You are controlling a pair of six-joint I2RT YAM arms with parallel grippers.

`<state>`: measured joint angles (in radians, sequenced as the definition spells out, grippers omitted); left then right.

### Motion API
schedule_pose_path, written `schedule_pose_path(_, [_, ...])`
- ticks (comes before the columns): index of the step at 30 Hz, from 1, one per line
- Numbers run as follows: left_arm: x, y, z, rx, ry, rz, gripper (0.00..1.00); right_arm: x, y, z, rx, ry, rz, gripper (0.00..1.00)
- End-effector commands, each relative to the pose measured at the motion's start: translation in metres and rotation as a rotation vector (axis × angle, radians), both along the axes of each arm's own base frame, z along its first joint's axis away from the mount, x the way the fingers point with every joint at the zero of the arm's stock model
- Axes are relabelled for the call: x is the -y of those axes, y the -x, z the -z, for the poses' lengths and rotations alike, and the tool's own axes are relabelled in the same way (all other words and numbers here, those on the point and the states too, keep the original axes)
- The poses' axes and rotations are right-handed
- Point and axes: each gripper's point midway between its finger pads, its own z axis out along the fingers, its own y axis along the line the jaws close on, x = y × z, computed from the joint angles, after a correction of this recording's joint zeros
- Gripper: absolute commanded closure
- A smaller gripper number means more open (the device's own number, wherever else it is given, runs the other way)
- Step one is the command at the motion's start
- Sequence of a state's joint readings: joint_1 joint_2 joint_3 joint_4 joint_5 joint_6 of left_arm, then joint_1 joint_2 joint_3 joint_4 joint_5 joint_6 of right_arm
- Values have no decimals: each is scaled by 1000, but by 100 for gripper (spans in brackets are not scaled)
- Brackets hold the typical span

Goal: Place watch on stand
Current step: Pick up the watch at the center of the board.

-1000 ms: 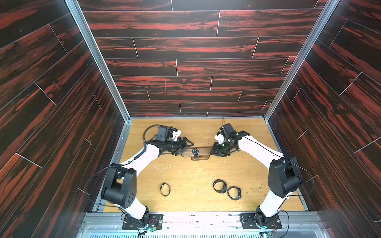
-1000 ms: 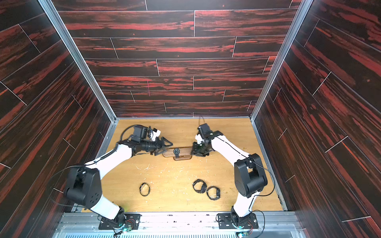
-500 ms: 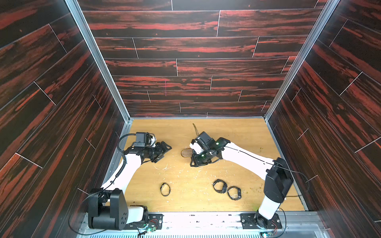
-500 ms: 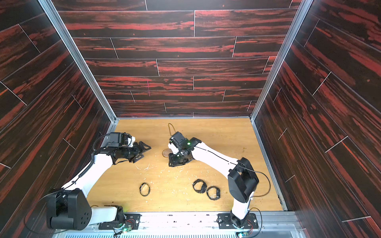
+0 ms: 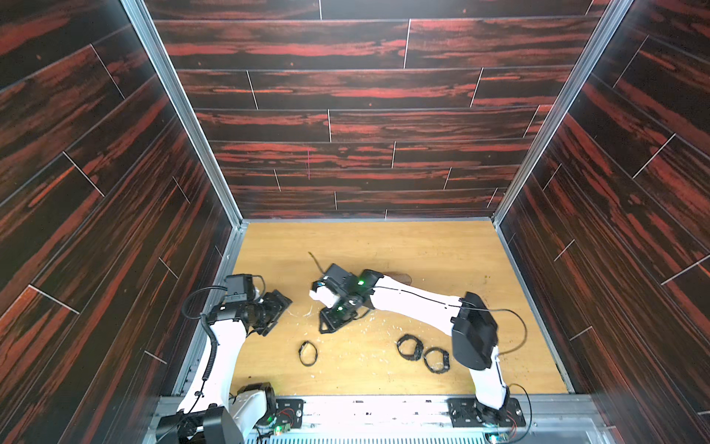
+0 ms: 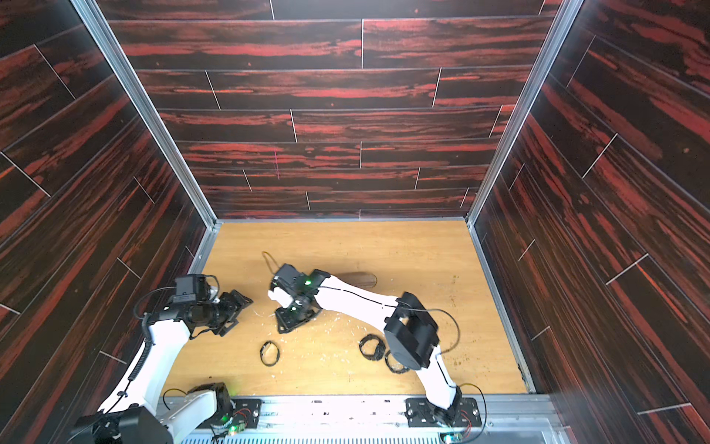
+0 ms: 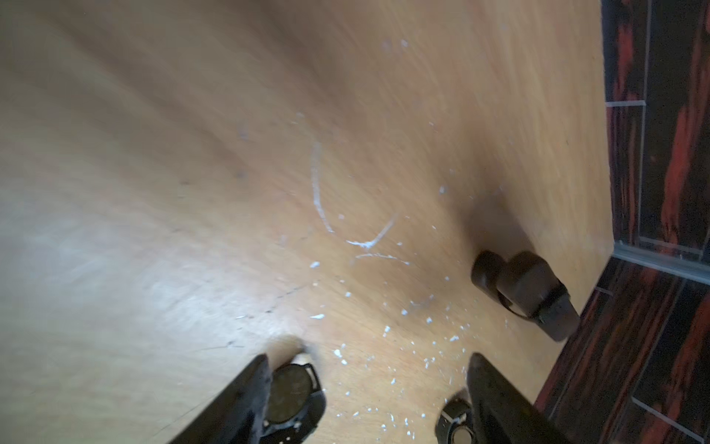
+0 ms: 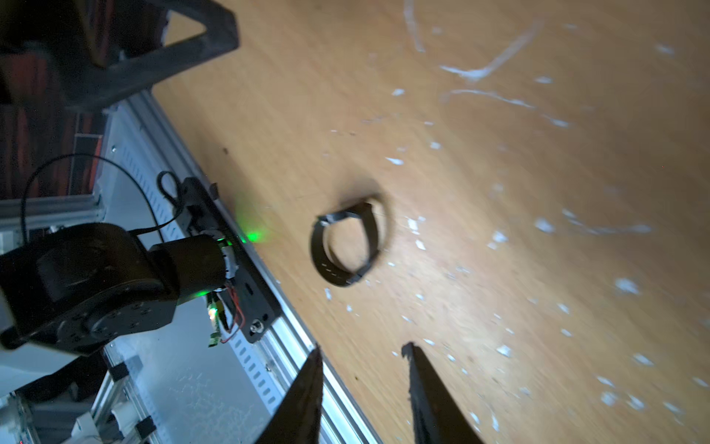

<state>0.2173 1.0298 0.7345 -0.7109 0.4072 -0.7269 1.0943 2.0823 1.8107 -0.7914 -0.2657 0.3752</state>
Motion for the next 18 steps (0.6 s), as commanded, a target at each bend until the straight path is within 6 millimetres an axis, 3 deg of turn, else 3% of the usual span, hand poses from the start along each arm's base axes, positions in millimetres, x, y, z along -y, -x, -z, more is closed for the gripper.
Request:
schedule_pose_path(1, [-11, 20, 14, -74, 2, -69, 18, -1, 11, 13, -51, 57, -35, 60])
schedule_pose_path(6, [-16, 22, 27, -83, 45, -111, 18, -16, 25, 26, -106, 87, -76, 59])
schedule_pose_path(10, [-20, 19, 29, -73, 60, -127, 18, -18, 33, 40, -126, 122, -105, 68])
schedule_pose_path(18, [-19, 20, 31, -74, 66, -116, 18, -12, 34, 67, -115, 202, -104, 64])
